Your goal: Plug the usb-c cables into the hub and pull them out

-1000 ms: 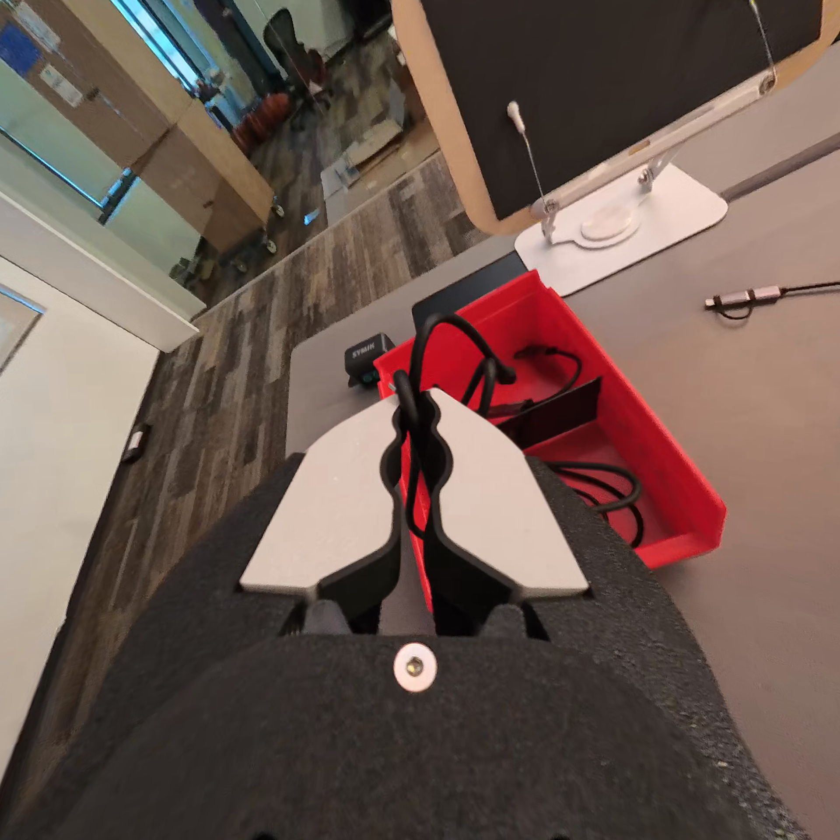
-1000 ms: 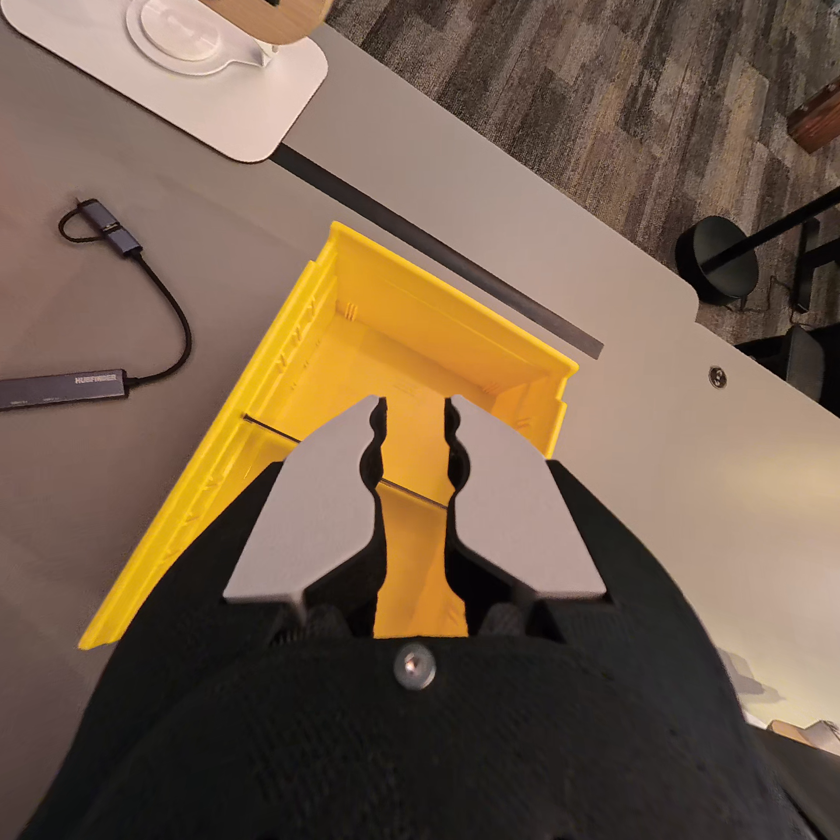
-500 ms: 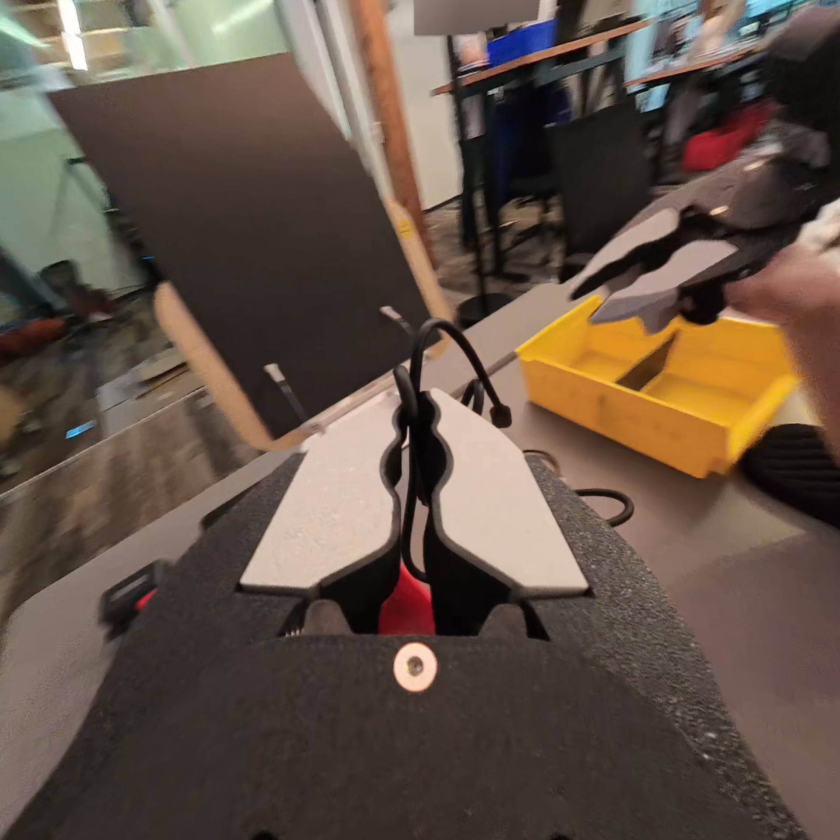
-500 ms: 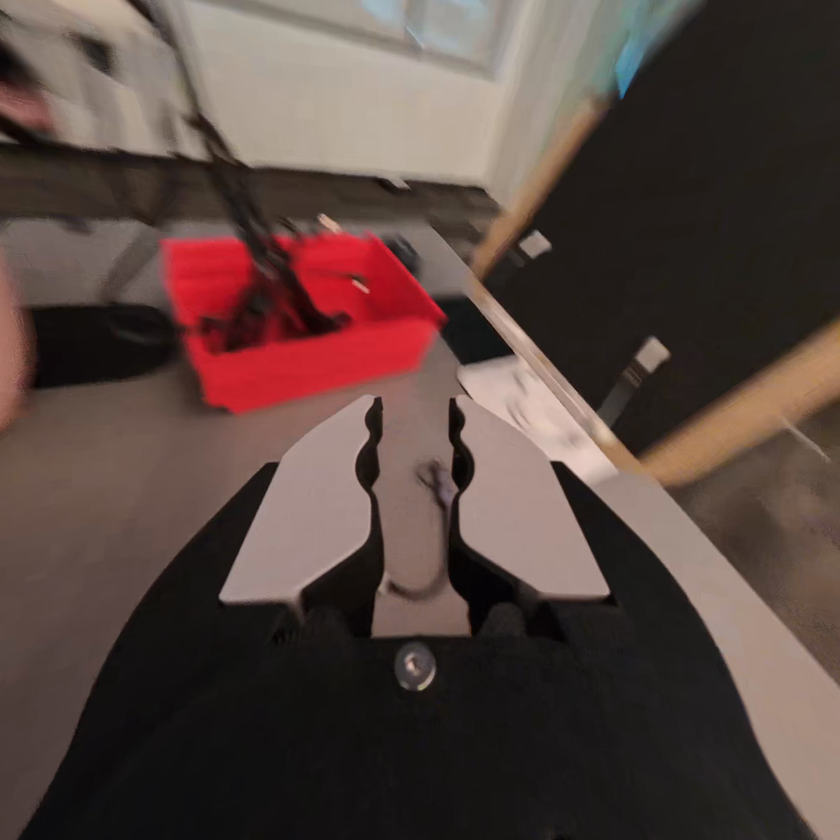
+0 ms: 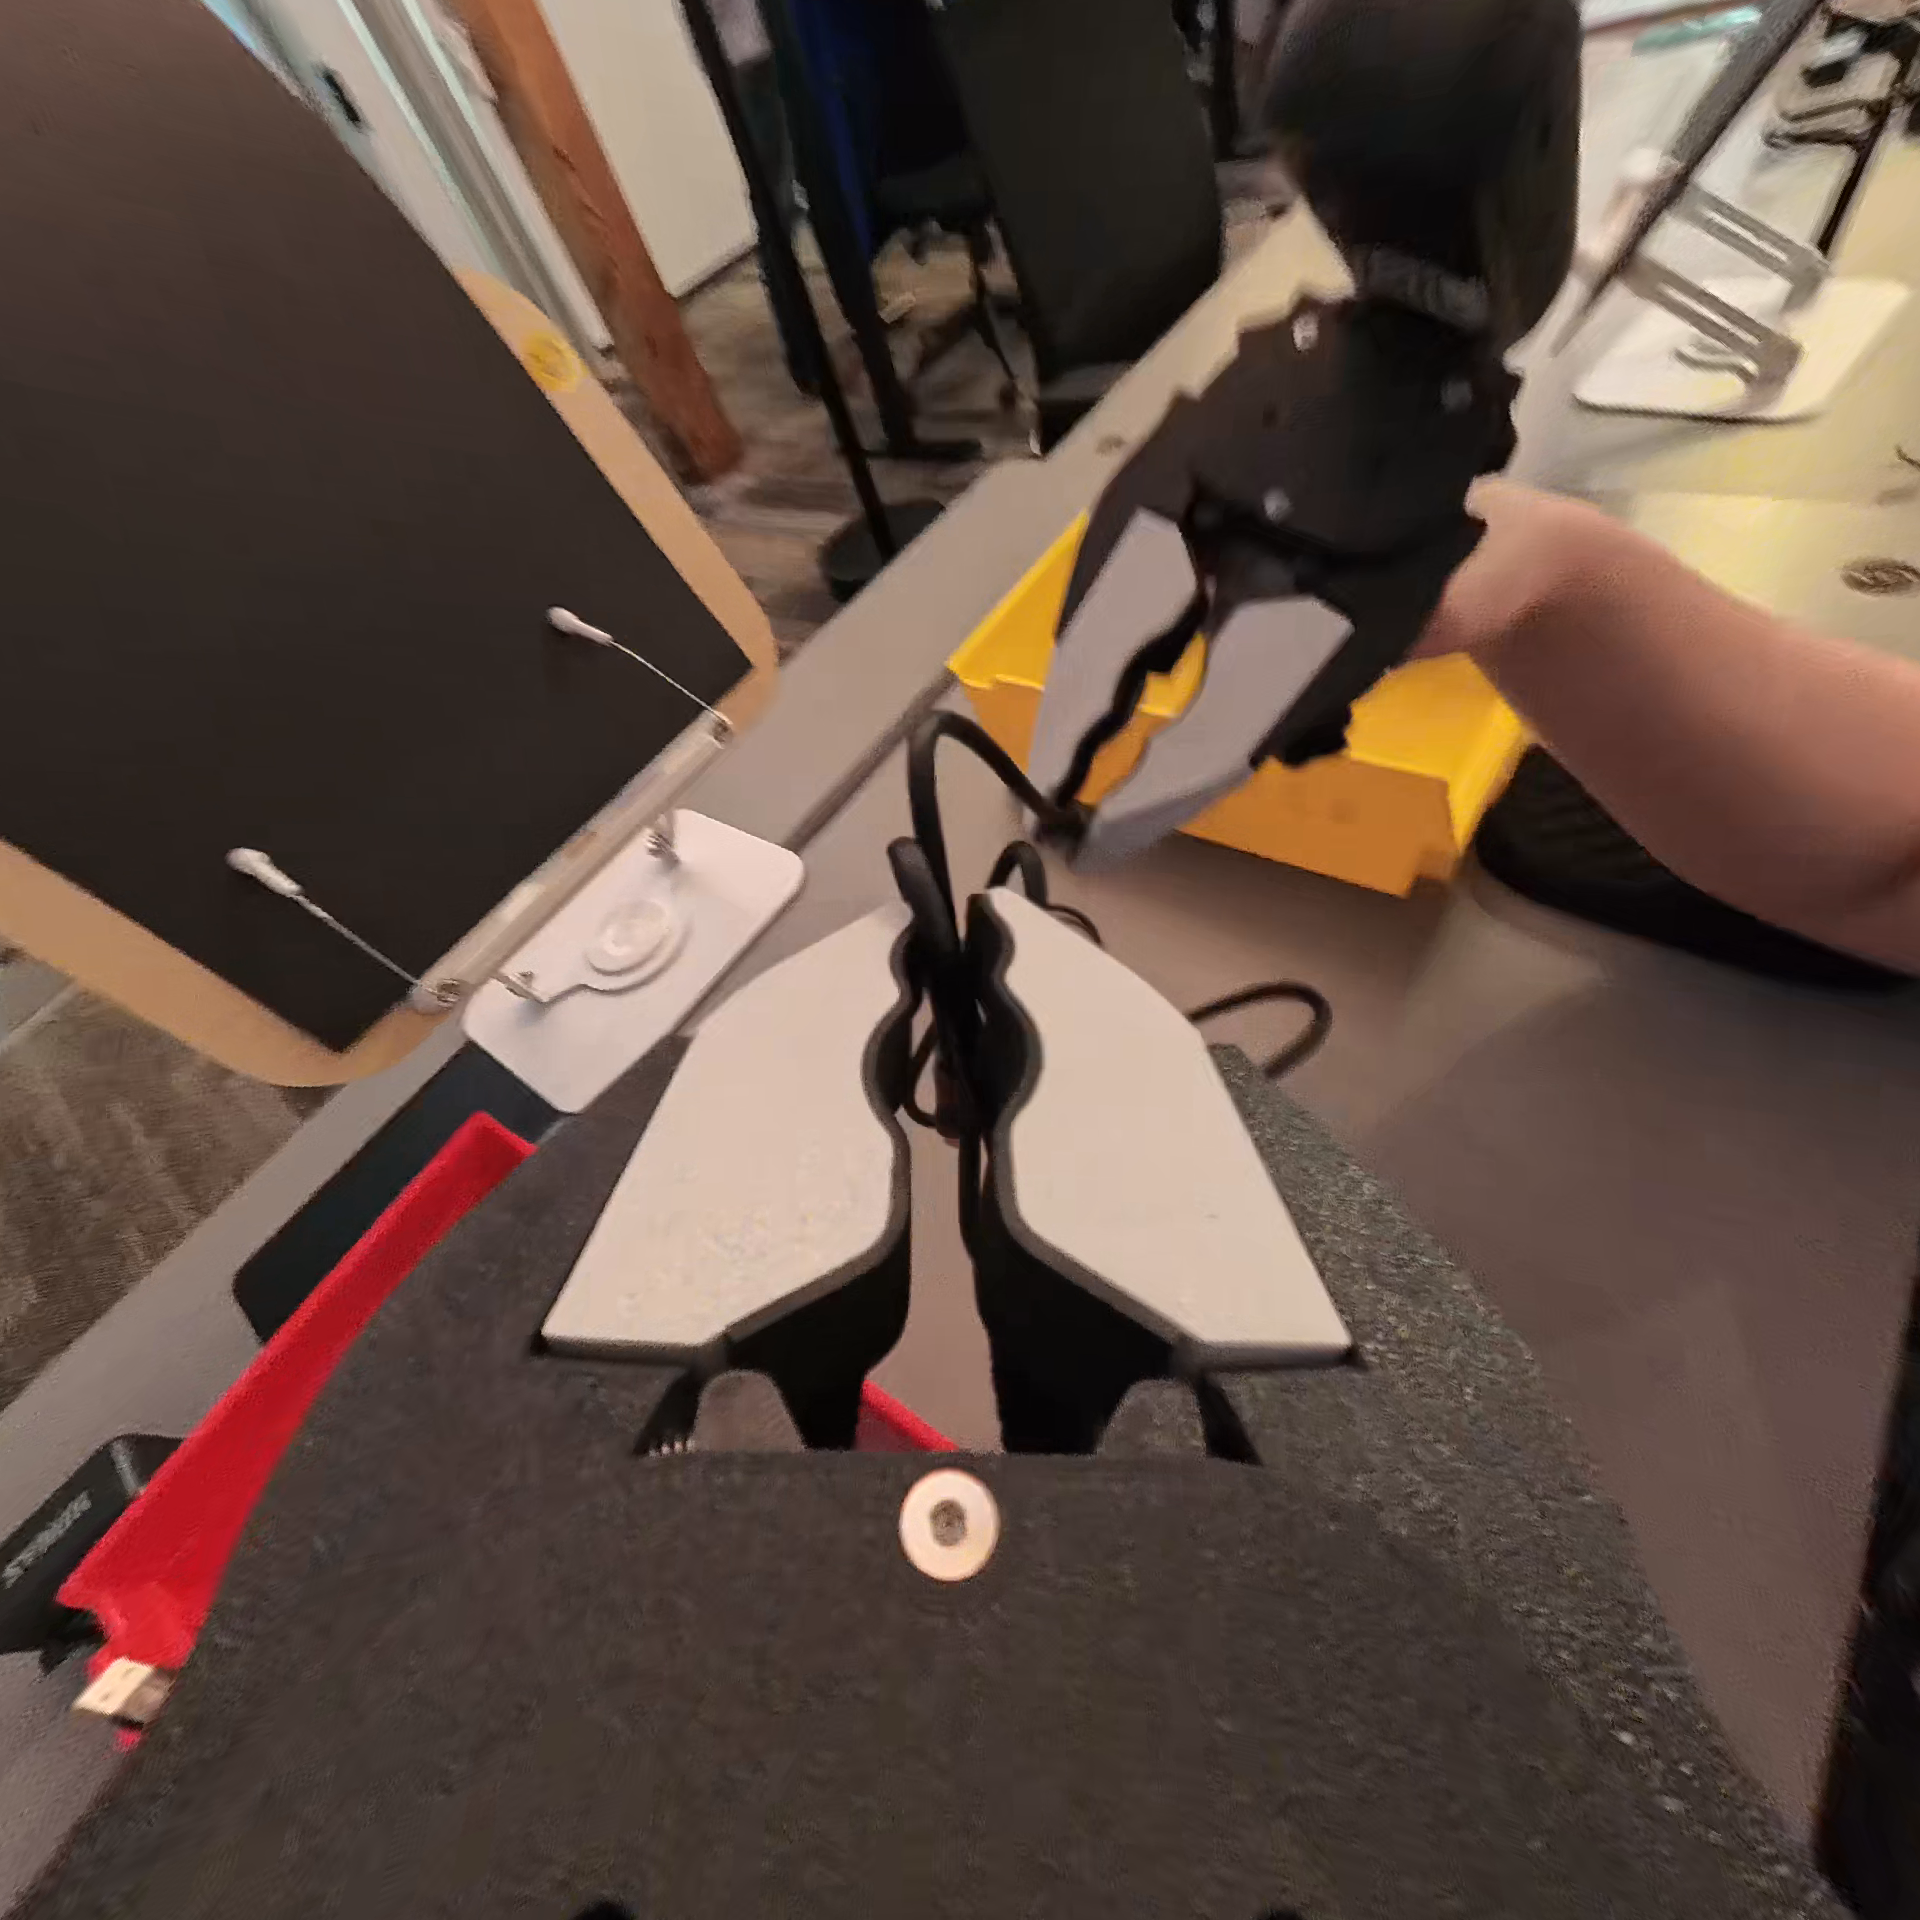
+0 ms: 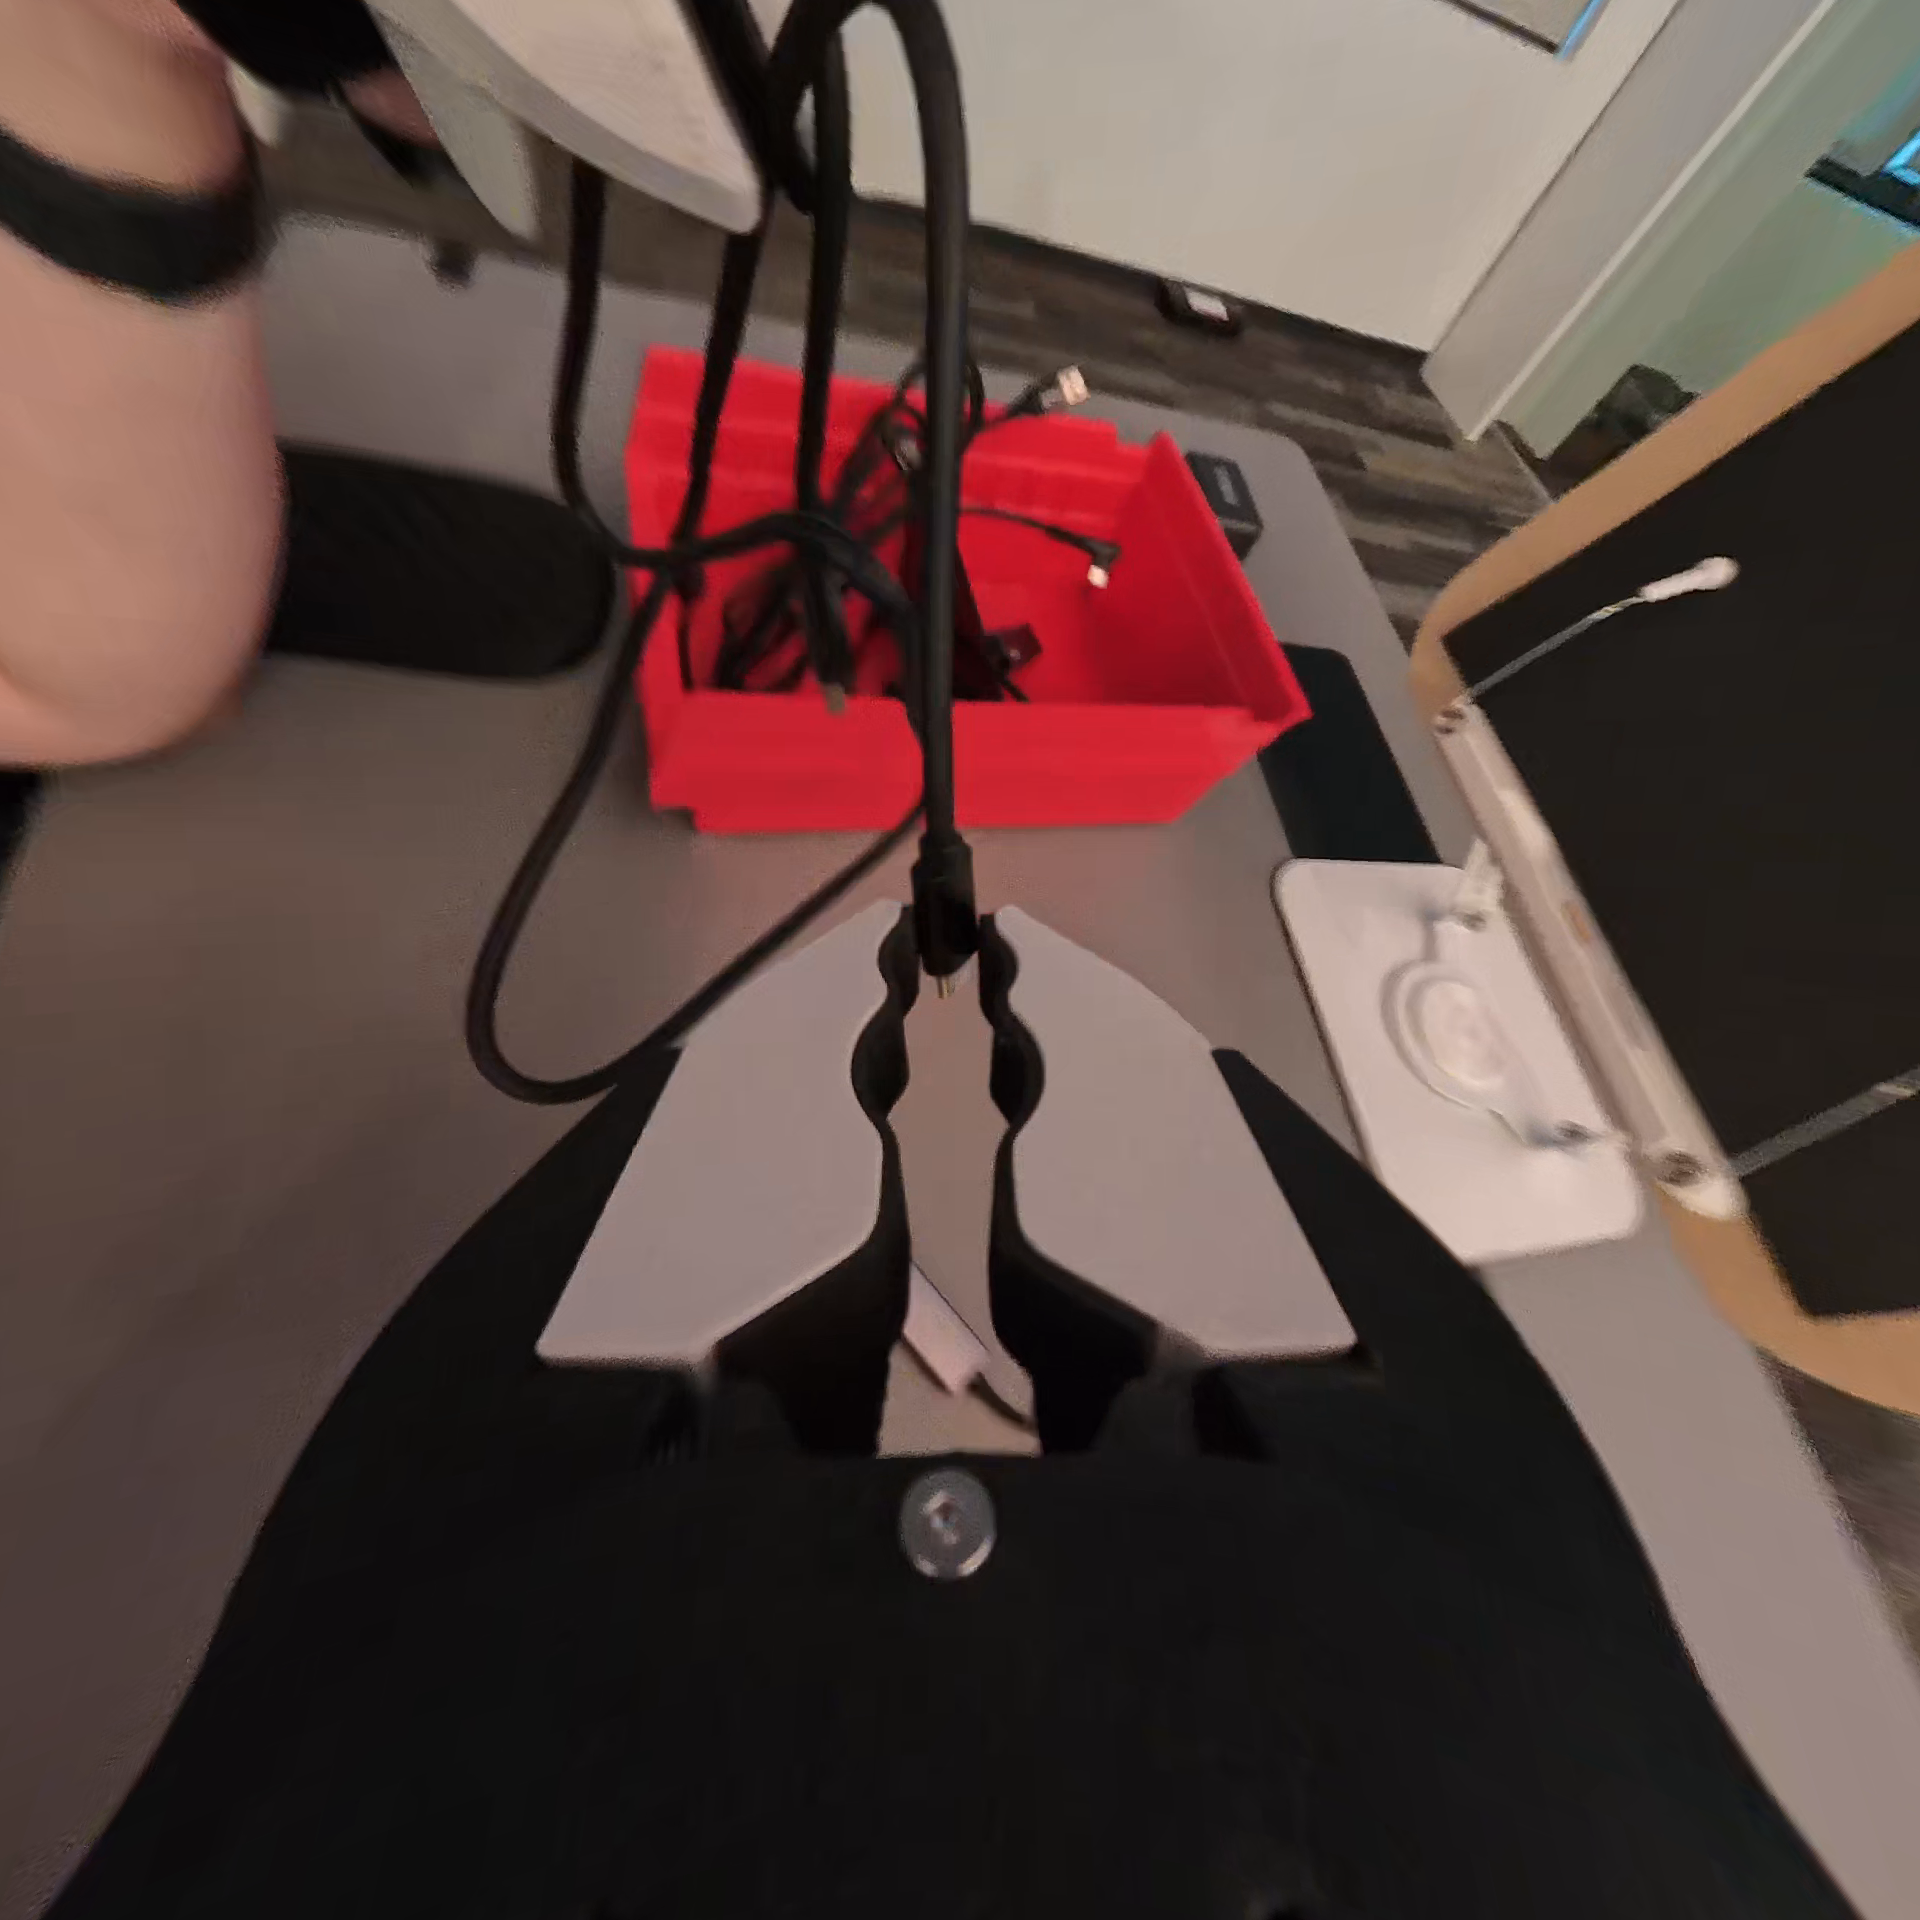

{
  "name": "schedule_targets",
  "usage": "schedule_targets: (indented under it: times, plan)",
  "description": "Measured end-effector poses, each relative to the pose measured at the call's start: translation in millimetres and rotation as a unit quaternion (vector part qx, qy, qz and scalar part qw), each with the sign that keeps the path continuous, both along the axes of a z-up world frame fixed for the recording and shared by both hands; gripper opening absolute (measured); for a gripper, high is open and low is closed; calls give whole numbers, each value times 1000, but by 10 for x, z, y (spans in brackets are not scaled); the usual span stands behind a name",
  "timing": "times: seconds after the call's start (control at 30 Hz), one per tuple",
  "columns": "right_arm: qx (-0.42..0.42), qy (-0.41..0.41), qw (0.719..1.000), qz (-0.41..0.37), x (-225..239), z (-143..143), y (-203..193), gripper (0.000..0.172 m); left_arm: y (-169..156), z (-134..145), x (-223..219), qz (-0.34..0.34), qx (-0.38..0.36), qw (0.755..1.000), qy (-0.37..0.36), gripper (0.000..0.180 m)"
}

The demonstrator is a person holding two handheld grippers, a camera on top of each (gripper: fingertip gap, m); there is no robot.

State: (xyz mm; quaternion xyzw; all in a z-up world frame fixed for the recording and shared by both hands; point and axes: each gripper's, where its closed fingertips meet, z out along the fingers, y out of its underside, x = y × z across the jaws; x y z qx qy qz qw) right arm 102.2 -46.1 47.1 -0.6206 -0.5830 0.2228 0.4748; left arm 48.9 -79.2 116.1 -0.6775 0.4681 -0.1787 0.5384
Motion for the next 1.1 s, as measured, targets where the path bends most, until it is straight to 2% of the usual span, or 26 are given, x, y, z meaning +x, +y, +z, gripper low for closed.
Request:
schedule_targets:
  times: [0.07, 0.13, 0.2, 0.27, 0.4, 0.5, 0.6, 0.67, 0.73, 0.8, 0.87, 0.97, 1.0, 1.03, 1.1]
  plan:
    - [42, -56, 998, 5, 183, -13, -60, 10, -123, -66, 38, -37, -28, 999, 6, 23]
    - [77, -101, 992, -7, 397, -11, -73, 8, -247, -63, 95, -79, -46, 996, -9, 32]
    - [70, -138, 988, 1, 575, -74, -149, 8, -340, -80, 153, -112, -57, 992, -13, 36]
    - [53, -184, 981, 23, 726, -234, -242, 8, -336, -168, 216, -114, -61, 992, 0, 36]
    - [6, -281, 959, 37, 943, -617, -285, 8, -133, -587, 393, -86, -66, 989, 97, 39]
    - [-8, -298, 953, 44, 934, -739, -253, 8, -98, -901, 737, -125, -108, 979, 116, 42]
    - [-7, -286, 957, 55, 888, -735, -243, 8, -120, -1272, 996, -158, -156, 961, 165, 43]
    - [-3, -269, 961, 63, 875, -688, -258, 8, -35, -1456, 1048, -145, -139, 958, 206, 42]
    - [2, -249, 966, 71, 859, -624, -277, 8, 52, -1518, 1101, -136, -103, 961, 219, 38]
    - [8, -235, 969, 81, 839, -572, -308, 8, 83, -1515, 1164, -136, -77, 964, 214, 29]
    - [29, -215, 973, 83, 802, -491, -292, 8, 79, -1493, 1202, -144, -61, 966, 207, 5]
    - [60, -151, 983, 81, 737, -285, -248, 9, 150, -1347, 1189, -135, -30, 974, 182, 5]
    - [75, -117, 988, 70, 715, -174, -200, 14, 184, -1268, 1167, -128, -26, 978, 163, 4]
    - [86, -78, 991, 61, 698, -52, -161, 23, 217, -1175, 1145, -120, -29, 983, 136, 4]
    - [81, 0, 995, 49, 668, 181, -121, 28, 268, -983, 1096, -110, -50, 990, 73, 5]
